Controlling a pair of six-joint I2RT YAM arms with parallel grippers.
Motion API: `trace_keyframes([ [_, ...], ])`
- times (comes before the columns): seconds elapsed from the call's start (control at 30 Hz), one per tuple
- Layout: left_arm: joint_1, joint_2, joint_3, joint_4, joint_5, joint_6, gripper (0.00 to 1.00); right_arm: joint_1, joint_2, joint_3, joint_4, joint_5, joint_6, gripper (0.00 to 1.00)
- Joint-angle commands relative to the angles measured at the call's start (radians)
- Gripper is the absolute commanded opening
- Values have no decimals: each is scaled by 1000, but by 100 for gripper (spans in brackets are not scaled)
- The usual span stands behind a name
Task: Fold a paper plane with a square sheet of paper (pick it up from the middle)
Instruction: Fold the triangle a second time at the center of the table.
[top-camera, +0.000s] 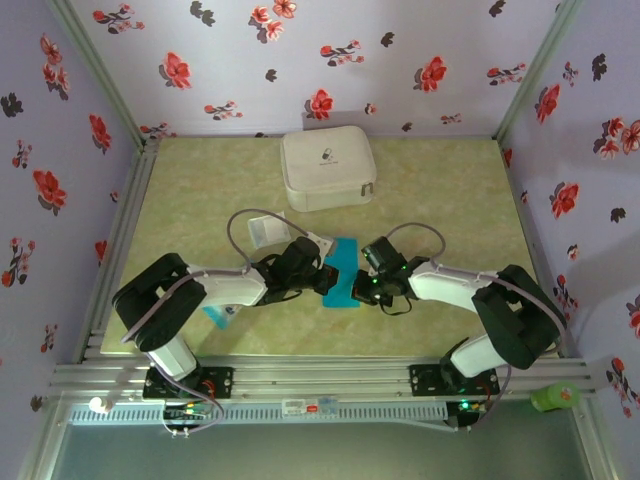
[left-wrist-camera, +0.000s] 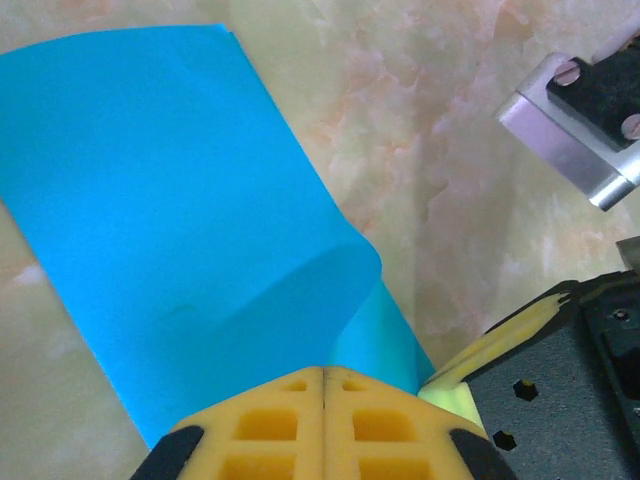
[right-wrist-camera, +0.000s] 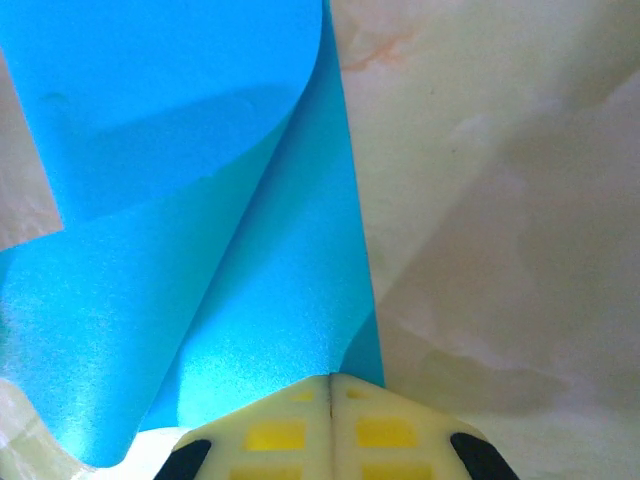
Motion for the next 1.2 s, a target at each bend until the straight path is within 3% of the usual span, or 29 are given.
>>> trace_keyframes([
  [0.0, 8, 13, -9, 26, -21, 19, 0, -15, 17, -9, -127, 70, -36, 0],
  [1.03, 24, 133, 7, 98, -17, 62, 1, -32, 41, 63, -168, 33, -81, 0],
  [1.17, 24, 139, 6, 98, -15, 58, 1, -30, -1, 57, -114, -8, -32, 5],
])
